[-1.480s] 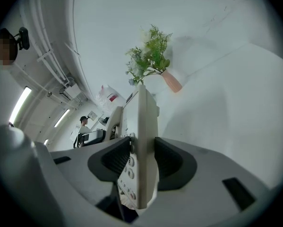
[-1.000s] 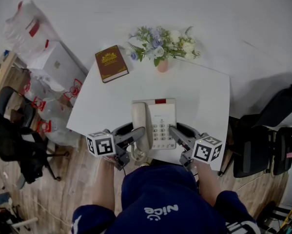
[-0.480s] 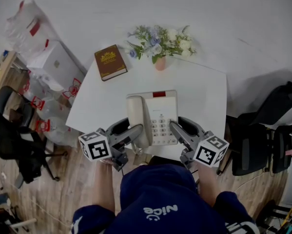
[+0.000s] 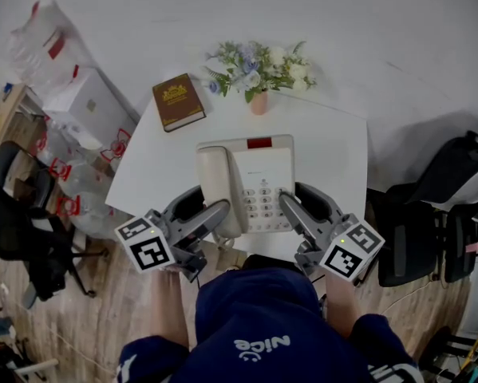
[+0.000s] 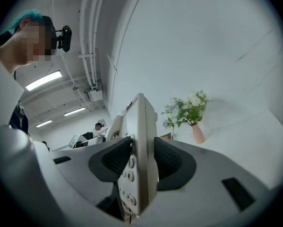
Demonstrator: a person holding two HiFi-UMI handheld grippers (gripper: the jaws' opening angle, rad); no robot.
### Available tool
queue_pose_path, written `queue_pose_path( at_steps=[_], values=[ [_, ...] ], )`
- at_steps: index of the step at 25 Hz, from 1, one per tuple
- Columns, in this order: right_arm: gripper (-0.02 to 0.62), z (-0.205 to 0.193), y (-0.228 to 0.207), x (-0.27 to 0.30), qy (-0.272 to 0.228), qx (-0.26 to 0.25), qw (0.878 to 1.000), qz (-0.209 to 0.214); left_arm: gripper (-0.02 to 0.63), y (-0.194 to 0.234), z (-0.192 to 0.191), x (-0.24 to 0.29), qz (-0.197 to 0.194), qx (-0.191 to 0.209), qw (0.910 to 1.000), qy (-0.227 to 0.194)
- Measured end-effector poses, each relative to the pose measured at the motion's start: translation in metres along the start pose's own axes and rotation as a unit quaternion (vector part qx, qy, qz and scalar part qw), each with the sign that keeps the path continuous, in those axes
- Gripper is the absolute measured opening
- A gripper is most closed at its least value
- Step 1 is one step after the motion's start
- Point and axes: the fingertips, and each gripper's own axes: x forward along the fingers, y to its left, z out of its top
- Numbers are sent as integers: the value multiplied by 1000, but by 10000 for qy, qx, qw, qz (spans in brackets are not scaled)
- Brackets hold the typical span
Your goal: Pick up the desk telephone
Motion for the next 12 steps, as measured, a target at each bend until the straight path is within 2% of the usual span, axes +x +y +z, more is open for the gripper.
queue_pose_path(
  at_steps=[12],
  values=[
    [172, 53, 32, -8, -626, -436, 9968, 252, 322, -47, 48, -2, -237, 683, 9962, -479]
  ],
)
